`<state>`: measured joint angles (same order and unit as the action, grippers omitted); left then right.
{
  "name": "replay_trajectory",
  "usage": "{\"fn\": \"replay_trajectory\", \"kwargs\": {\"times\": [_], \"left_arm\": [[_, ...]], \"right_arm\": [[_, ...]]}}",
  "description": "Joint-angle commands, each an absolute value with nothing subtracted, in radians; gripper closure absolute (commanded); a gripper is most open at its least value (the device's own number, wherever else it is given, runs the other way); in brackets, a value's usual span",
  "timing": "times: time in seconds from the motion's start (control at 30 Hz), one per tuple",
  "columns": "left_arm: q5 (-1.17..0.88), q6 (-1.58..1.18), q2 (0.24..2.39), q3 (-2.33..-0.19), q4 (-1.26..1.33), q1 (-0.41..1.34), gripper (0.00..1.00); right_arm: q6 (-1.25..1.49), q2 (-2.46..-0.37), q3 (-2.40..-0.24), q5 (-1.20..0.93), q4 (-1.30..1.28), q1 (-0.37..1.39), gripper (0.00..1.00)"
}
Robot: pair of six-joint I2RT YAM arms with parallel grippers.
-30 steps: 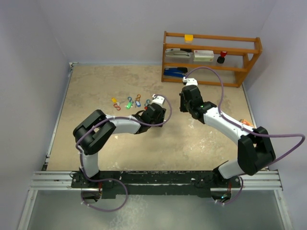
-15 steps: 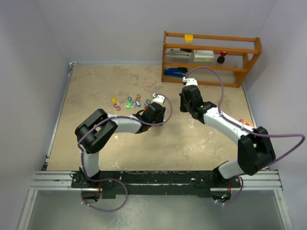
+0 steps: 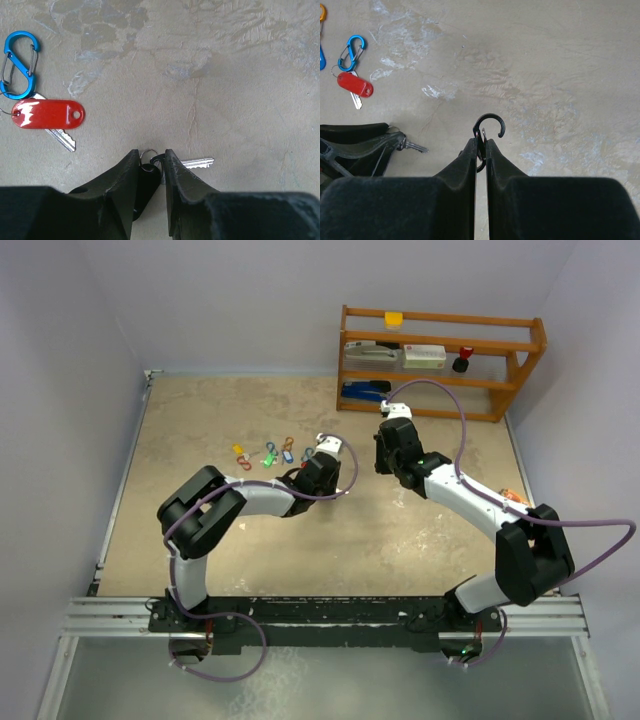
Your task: Put the keys on the keyring
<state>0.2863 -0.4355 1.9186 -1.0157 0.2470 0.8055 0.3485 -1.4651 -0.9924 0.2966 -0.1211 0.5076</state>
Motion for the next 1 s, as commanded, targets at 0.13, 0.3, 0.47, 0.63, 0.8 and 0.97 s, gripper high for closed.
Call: {"fn": "replay_trajectory", "kwargs": {"times": [0.13, 0.3, 0.47, 0.63, 0.8, 0.97], "left_arm": [[0.278, -0.456, 1.927, -1.012, 0.256, 0.797, 0.79], [0.286, -0.458, 1.921, -1.006, 0.259, 0.796, 0.83], [0.300, -0.461, 1.906, -0.997, 0.265, 0.796, 0.89], [0.318, -0.466, 1.884, -0.989, 0.270, 0.795, 0.95], [0.338, -0.470, 1.841, -0.973, 0.285, 0.794, 1.00], [0.355, -0.467, 1.792, -0.951, 0.305, 0.795, 1.00]], "right_arm": [[0.342, -1.456, -0.986, 0.313, -0.095, 0.503, 1.00], [0.343, -1.456, -0.986, 0.313, -0.095, 0.503, 1.00], [0.343, -1.454, -0.985, 0.313, -0.096, 0.503, 1.00], [0.344, -1.455, -0.984, 0.311, -0.095, 0.503, 1.00], [0.344, -1.457, -0.983, 0.308, -0.095, 0.503, 1.00], [0.338, -1.460, -0.984, 0.299, -0.092, 0.503, 1.00]]}}
